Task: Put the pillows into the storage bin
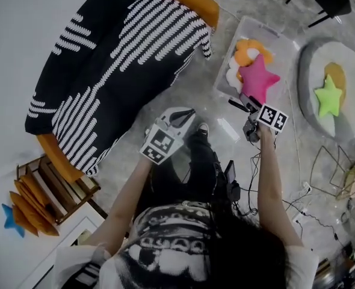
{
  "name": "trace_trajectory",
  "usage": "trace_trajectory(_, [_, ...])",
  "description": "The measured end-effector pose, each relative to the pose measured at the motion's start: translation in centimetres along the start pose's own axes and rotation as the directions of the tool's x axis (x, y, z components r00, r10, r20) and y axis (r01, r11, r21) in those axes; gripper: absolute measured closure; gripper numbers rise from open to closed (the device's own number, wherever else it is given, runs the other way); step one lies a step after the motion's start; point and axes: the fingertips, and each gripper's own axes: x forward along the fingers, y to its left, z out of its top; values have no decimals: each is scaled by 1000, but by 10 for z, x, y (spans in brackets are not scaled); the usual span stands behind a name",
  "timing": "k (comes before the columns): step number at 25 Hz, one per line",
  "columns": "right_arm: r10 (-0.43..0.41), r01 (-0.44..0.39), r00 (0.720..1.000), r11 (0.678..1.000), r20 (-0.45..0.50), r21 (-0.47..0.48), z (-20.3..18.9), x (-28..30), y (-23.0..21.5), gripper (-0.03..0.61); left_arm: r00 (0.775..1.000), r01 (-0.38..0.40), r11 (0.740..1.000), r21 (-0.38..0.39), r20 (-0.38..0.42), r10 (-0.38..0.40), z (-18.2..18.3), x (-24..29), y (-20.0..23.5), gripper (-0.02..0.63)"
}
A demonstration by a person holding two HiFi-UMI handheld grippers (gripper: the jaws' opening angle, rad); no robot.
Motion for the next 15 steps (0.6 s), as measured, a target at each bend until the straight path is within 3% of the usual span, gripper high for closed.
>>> trace_trajectory(4, [38, -38, 999, 998, -6, -56, 1, 8, 29, 339, 999, -35, 998, -46, 10, 36, -8, -7, 2, 607])
trace_trajectory(9, [106, -108, 994, 989, -31, -103, -19, 15, 74, 337, 996, -87, 991, -97, 13, 89, -26, -32, 4, 607])
trace_trajectory(15, [187, -223, 966, 952, -179, -208, -78, 34, 142, 339, 975, -220, 956, -192, -4, 224, -68, -89, 16, 607])
